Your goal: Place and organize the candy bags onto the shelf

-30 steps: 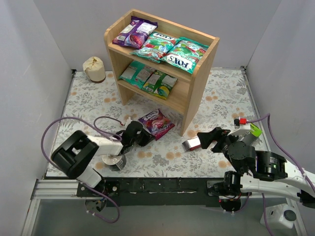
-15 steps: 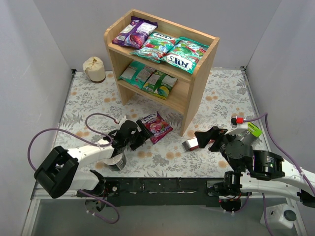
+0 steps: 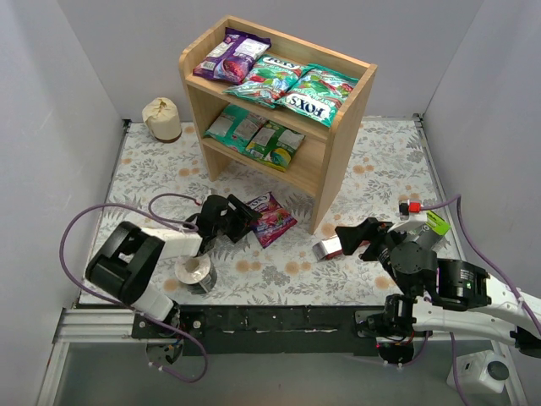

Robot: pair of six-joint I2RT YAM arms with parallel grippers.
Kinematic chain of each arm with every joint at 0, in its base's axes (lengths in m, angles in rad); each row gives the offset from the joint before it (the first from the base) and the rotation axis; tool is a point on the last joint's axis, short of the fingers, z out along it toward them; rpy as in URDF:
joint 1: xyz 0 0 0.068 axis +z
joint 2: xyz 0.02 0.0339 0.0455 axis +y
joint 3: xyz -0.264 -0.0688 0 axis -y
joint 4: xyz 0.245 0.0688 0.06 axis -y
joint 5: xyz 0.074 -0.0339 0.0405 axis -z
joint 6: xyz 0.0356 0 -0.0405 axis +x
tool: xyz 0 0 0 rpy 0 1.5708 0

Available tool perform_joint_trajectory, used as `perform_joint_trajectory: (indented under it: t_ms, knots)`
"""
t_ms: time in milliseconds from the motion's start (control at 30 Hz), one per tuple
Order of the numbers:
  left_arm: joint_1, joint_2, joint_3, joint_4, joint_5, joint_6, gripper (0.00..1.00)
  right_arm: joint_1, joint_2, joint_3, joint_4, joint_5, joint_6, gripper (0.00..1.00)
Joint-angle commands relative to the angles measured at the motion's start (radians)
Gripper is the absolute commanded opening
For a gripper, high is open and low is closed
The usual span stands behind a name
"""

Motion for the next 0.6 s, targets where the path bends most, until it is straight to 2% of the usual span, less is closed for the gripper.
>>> perform_joint_trajectory:
  t_ms: [0,33,167,300,433,567]
  knots:
    - [0.014,0.144,-0.001,-0.009,0.028,0.001,0.64,0.006,0.004,0.019,0.029,0.012,-0.001,0.87]
    - [0.015,0.155,-0.006,0.008,0.030,-0.002,0.64,0.005,0.002,0.019,0.026,0.011,0.000,0.87]
    - [0.015,0.206,-0.027,0.039,0.032,-0.010,0.75,0.005,-0.002,0.024,0.016,0.015,0.003,0.87]
    - [0.014,0.258,-0.006,0.021,0.022,0.030,0.78,0.005,-0.010,0.028,0.011,0.018,0.003,0.87]
    - [0.015,0.298,0.054,-0.120,-0.045,0.096,0.82,0.005,-0.010,0.031,0.008,0.020,0.003,0.86]
    - [0.015,0.259,0.057,-0.205,-0.178,0.127,0.85,0.005,-0.007,0.030,0.008,0.020,0.005,0.86]
